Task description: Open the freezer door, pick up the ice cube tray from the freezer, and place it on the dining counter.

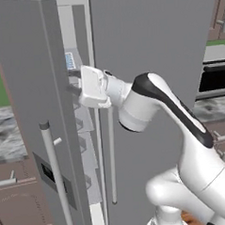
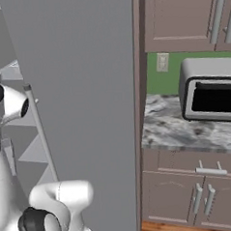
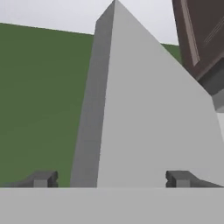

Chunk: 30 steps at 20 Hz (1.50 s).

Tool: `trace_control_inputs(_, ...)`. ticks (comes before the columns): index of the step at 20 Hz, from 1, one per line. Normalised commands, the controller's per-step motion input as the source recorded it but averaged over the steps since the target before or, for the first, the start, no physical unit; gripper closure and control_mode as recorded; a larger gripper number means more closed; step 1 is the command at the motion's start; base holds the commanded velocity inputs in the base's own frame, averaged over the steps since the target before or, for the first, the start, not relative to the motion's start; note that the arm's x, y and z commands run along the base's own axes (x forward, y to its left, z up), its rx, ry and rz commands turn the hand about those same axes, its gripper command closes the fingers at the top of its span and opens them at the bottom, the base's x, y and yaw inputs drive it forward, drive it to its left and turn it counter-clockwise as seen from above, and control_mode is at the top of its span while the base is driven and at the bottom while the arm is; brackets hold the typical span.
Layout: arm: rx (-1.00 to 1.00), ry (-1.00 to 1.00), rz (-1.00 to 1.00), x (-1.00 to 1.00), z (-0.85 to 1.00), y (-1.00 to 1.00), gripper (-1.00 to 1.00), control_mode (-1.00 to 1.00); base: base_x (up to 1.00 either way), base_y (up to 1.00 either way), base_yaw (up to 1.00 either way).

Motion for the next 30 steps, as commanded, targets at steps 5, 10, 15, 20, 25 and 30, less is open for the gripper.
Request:
trace_control_inputs(5,0.00,0.02,0.15,0.17,0.20,0.20,-1.00,-1.00,0.00,0.00,0.00)
trace_control_inputs(10,-0.01,0.02,0.17,0.01,0.11,0.40,-1.00,-1.00,0.00,0.00,0.00)
trace_control_inputs(15,-0.04,0.01,0.12,0.00,0.05,0.67,-1.00,-1.00,0.00,0.00,0.00)
trace_control_inputs(20,-0.07,0.00,0.03,-0.17,0.09,0.66,-1.00,-1.00,0.00,0.00,0.00)
trace_control_inputs(25,-0.09,0.00,-0.01,-0.30,0.16,0.45,-1.00,-1.00,0.00,0.00,0.00)
trace_control_inputs(30,-0.10,0.00,-0.02,-0.20,0.20,0.48,-1.00,-1.00,0.00,0.00,0.00)
